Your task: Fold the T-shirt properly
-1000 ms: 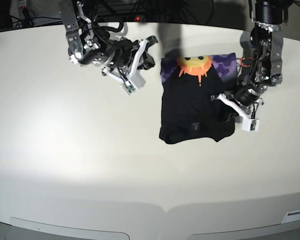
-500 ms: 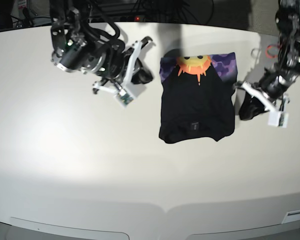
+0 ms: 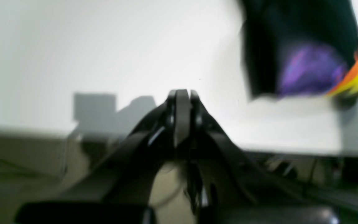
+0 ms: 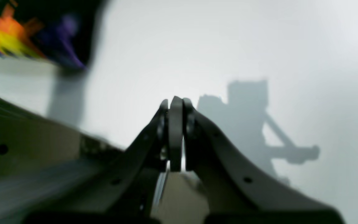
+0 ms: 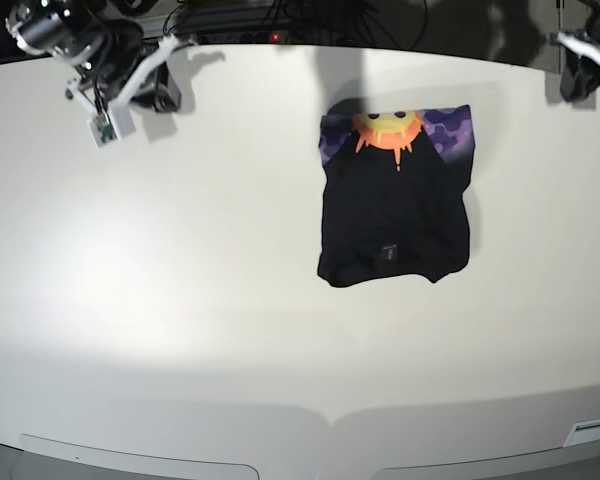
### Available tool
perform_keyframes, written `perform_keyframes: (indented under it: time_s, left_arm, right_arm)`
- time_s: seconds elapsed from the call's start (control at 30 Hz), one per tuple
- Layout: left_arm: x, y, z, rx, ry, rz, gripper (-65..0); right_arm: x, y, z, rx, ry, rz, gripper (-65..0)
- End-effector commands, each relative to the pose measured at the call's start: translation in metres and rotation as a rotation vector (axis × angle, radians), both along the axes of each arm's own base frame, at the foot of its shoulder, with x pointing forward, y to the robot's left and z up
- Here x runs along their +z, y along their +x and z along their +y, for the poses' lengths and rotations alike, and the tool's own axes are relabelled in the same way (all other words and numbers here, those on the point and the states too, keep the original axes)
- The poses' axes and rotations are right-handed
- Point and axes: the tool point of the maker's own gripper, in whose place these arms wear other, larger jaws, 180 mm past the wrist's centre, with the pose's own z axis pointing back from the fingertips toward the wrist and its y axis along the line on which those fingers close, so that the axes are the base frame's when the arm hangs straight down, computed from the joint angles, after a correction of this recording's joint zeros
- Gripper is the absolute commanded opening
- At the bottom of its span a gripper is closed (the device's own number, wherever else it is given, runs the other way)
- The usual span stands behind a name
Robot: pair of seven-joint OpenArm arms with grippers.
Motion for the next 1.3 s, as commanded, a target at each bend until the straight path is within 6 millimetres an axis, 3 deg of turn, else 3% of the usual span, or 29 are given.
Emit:
perform_keyframes:
  time_s: [0.0,0.2,0.43,0.57,0.83,1.0,1.13,1.27]
  left_arm:
    - [0.008,-0.006,0.000,-0.005,-0.002,-0.018,-65.0]
    - [-0.010,-0.063,-0.016,-0.012,-0.025,0.105,-65.0]
    - [-0.040,-0.104,-0.019,0.003,-0.052,0.217,-65.0]
    - [-0.067,-0.129,-0.014,0.035,-0.110,0.254,-65.0]
    - [-0.146,-0.185,0.006,0.185,-0.131,0.442,-65.0]
    - [-0.190,-0.206,0.002,0.239,-0.144,0.516,-65.0]
    - [-0.218,-0.213,-0.011,0.275,-0.181,0.557,-65.0]
    - [-0.237,-0.205,-0.025,0.313,-0.233,0.567,-65.0]
  right_arm:
    - [0.006,-0.004,-0.006,-0.009,-0.009,-0.016,-65.0]
    - [-0.004,-0.061,-0.029,-0.078,-0.025,0.132,-65.0]
    - [-0.023,-0.127,-0.037,-0.104,-0.033,0.338,-65.0]
    - [-0.054,-0.162,-0.042,-0.167,0.020,0.467,-65.0]
    - [-0.136,-0.241,-0.046,-0.272,0.051,0.713,-65.0]
    - [-0.185,-0.250,-0.059,-0.332,0.047,0.787,-65.0]
    - [-0.218,-0.233,-0.076,-0.374,0.046,0.793,-65.0]
    - [-0.245,-0.210,-0.092,-0.409,0.040,0.759,-65.0]
